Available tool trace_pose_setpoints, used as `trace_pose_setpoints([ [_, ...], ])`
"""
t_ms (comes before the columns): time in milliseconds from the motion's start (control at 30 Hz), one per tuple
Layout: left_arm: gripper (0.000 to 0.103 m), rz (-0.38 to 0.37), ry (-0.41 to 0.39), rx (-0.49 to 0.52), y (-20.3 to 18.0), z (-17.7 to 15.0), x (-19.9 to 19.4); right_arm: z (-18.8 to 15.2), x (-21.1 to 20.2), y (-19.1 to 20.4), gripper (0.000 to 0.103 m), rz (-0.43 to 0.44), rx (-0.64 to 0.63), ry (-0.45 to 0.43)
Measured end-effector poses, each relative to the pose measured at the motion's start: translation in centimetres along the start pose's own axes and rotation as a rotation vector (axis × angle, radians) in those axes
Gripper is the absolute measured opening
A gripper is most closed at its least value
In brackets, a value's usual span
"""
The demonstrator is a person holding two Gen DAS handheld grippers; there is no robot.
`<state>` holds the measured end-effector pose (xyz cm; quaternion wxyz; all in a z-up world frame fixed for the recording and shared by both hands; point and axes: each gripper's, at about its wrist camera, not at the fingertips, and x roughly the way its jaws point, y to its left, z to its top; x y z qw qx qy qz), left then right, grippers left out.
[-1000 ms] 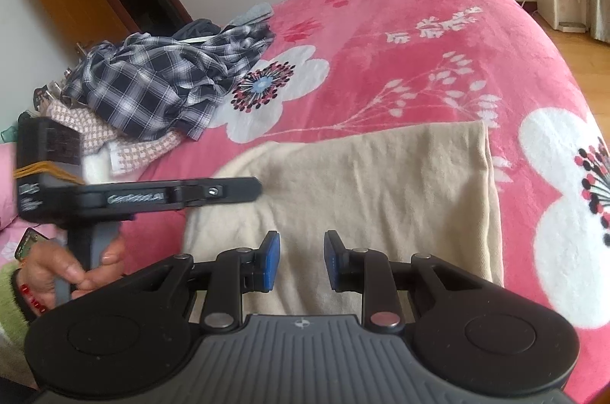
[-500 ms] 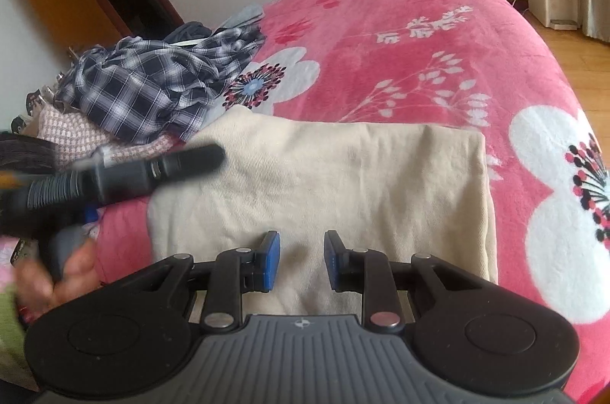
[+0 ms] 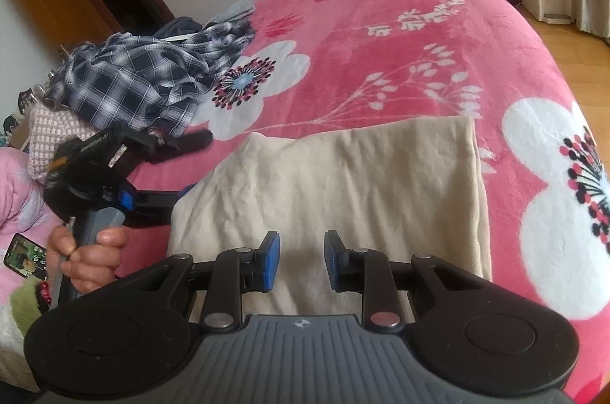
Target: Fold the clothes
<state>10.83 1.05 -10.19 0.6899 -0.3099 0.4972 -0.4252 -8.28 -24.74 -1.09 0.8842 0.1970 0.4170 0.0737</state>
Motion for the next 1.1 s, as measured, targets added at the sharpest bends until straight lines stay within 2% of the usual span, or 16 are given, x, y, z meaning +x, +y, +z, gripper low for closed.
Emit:
trace_pose_setpoints([
  [33, 0.04, 0.042, 0.014, 0.03, -0.6, -0.1, 0.5, 0.0, 0.0, 0.1, 0.028, 0.001, 0.0, 0.0],
  [67, 0.034, 0.061, 0.023, 0.047, -1.1, -0.1, 0.9, 0.0, 0.1, 0.2, 0.028, 0.002, -0.002, -0.001],
  [133, 0.024, -0.063, 0.029, -0.028, -0.3, 0.1, 0.8, 0.0, -0.1, 0.3, 0.028, 0.002, -0.006, -0.005],
  [200, 0.023, -0.181, 0.04, -0.131, 1.3, 0.2, 0.9, 0.0, -0.3, 0.4, 0.028, 0.0, -0.01, -0.012],
  [267, 0.024, -0.22, 0.067, -0.257, 4.1, 0.2, 2.0, -0.1, -0.4, 0.2, 0.028, -0.003, -0.005, -0.013],
  [367, 0.026, -0.281, 0.119, -0.521, 9.0, 0.0, 4.1, -0.2, -0.2, -0.3, 0.028, -0.006, 0.016, -0.004],
  [400, 0.026, -0.294, 0.125, -0.542, 9.2, 0.2, 4.1, -0.2, -0.1, -0.4, 0.028, -0.008, 0.02, 0.0],
  [500, 0.042, -0.221, 0.073, -0.462, 7.1, 1.0, 2.3, -0.1, -0.4, -0.3, 0.028, -0.009, 0.002, -0.01],
  [567, 0.065, -0.153, 0.028, -0.41, 5.6, 1.5, 0.4, 0.1, -0.7, -0.1, 0.028, -0.007, -0.015, -0.02],
  [600, 0.067, -0.108, -0.005, -0.368, 4.5, 1.3, -0.8, 0.1, -0.8, 0.0, 0.028, -0.006, -0.022, -0.023],
  [700, 0.067, 0.033, -0.093, -0.19, 0.8, 0.1, -4.5, 0.2, -1.0, 0.1, 0.028, 0.002, -0.037, -0.035],
  [767, 0.067, 0.112, -0.089, -0.047, -1.6, -1.6, -5.9, 0.2, -1.0, 0.1, 0.028, 0.012, -0.036, -0.04],
  [867, 0.068, 0.205, 0.009, 0.207, -5.5, -5.9, -5.8, -0.2, -1.4, 0.0, 0.028, 0.018, -0.036, -0.041],
  [967, 0.068, 0.256, 0.104, 0.438, -8.3, -10.6, -4.4, -0.6, -1.9, 0.0, 0.028, 0.023, -0.037, -0.042],
  [1033, 0.066, 0.294, 0.134, 0.454, -8.4, -12.7, -3.2, -0.9, -2.1, -0.1, 0.028, 0.027, -0.039, -0.043],
  [1100, 0.057, 0.326, 0.121, 0.388, -7.7, -12.7, -3.2, -1.1, -2.4, -0.1, 0.028, 0.03, -0.04, -0.044],
])
